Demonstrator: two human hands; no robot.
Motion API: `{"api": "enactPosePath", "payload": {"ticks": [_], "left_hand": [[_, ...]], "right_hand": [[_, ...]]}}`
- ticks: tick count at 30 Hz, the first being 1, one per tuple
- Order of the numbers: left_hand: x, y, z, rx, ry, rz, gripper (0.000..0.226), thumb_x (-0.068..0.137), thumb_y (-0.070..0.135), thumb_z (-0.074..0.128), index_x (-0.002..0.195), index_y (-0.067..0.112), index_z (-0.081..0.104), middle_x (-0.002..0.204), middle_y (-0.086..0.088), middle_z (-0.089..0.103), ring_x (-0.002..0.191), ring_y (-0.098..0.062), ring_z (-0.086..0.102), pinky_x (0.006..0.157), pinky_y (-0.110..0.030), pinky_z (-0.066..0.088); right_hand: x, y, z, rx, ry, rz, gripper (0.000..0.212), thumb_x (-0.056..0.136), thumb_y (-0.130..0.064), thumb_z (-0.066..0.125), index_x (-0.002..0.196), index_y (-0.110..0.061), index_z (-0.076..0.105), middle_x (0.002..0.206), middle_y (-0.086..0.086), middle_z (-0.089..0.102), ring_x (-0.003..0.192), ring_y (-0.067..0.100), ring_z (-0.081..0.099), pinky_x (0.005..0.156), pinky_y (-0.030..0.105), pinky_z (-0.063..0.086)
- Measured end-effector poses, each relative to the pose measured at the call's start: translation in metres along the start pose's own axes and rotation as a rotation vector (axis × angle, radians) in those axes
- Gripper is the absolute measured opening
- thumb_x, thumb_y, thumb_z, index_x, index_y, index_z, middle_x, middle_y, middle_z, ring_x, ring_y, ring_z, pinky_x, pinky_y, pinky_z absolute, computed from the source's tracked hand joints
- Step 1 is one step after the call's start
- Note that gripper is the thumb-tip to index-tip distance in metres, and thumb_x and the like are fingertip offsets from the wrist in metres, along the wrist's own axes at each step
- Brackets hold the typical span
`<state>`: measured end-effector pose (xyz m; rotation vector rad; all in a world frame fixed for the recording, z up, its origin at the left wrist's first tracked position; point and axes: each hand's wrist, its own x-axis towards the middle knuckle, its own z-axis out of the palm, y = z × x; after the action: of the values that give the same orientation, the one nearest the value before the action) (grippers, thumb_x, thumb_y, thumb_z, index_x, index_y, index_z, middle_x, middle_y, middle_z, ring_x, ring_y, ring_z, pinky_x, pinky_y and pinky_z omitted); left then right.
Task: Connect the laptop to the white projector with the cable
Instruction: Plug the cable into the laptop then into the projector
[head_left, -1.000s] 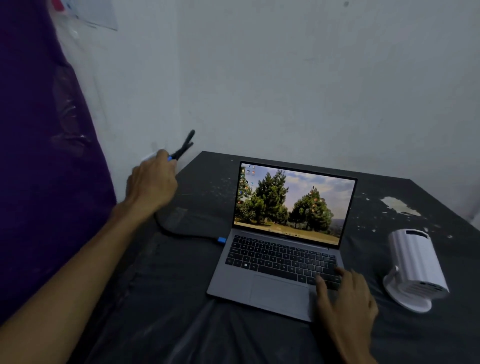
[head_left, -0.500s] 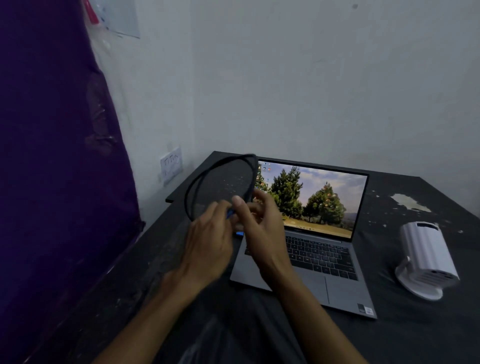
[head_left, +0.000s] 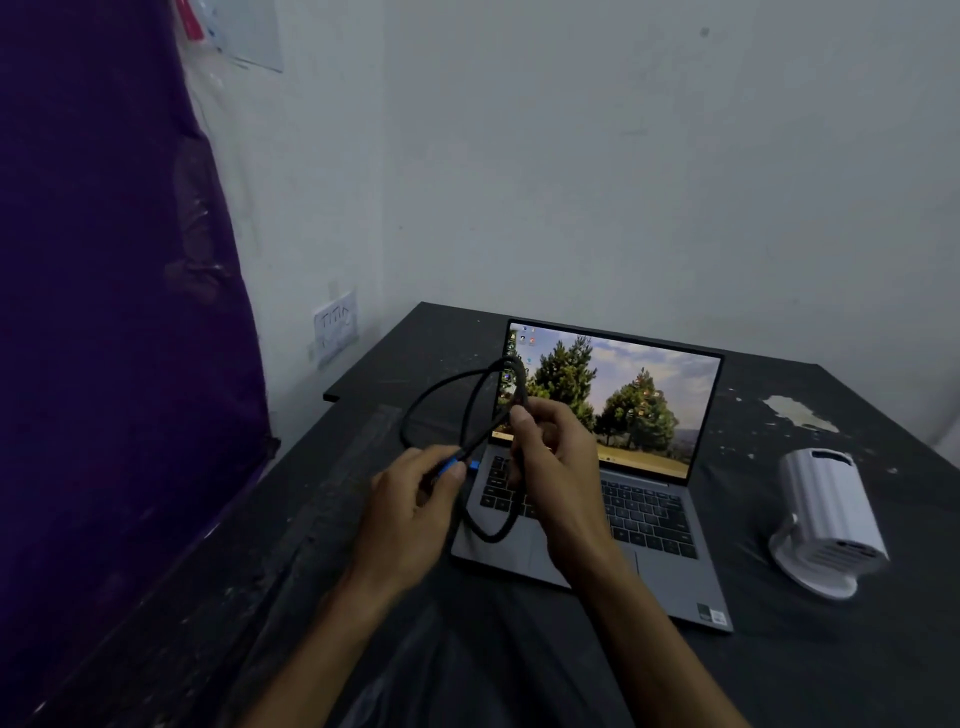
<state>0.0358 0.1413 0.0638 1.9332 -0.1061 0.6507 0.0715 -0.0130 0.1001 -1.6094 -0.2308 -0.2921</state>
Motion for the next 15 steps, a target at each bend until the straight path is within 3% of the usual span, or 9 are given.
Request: {"api": "enactPosePath", "payload": {"ticks": [3, 7, 12, 15], "left_hand": [[-0.01, -0.001, 0.012, -0.055, -0.086, -0.023, 0.03, 0.099, 0.031, 0.064, 0.126, 0.021, 0.072, 0.107, 0.01, 0.073, 0.097, -0.001, 0.068, 0.082, -0.022, 0.057], [-0.015, 0.003, 0.021, -0.167, -0.151, -0.028, 0.028, 0.106, 0.03, 0.054, 0.129, 0.026, 0.069, 0.11, 0.009, 0.077, 0.103, -0.005, 0.072, 0.087, -0.035, 0.059], [-0.02, 0.002, 0.026, -0.237, -0.258, -0.048, 0.022, 0.107, 0.037, 0.044, 0.112, 0.03, 0.065, 0.079, -0.007, 0.072, 0.077, -0.02, 0.07, 0.073, -0.042, 0.054], [-0.026, 0.001, 0.032, -0.336, -0.201, -0.086, 0.022, 0.101, 0.043, 0.049, 0.111, 0.027, 0.06, 0.075, -0.016, 0.062, 0.067, -0.018, 0.061, 0.066, -0.035, 0.05]], "right_hand": [[-0.004, 0.003, 0.004, -0.014, -0.001, 0.013, 0.025, 0.106, -0.034, 0.062, 0.13, -0.03, 0.059, 0.094, 0.005, 0.067, 0.067, 0.01, 0.066, 0.061, 0.022, 0.056], [-0.009, 0.005, 0.008, 0.039, -0.02, 0.0, 0.03, 0.109, -0.026, 0.055, 0.136, -0.038, 0.06, 0.109, 0.001, 0.075, 0.085, 0.002, 0.074, 0.067, 0.023, 0.06], [-0.008, 0.007, 0.005, 0.099, 0.023, 0.044, 0.032, 0.099, -0.019, 0.073, 0.123, -0.039, 0.069, 0.092, 0.008, 0.079, 0.086, 0.009, 0.075, 0.069, 0.028, 0.061], [-0.003, 0.006, 0.001, 0.201, 0.064, 0.1, 0.028, 0.094, -0.015, 0.079, 0.116, -0.032, 0.071, 0.074, 0.004, 0.069, 0.078, 0.012, 0.072, 0.069, 0.027, 0.059]]}}
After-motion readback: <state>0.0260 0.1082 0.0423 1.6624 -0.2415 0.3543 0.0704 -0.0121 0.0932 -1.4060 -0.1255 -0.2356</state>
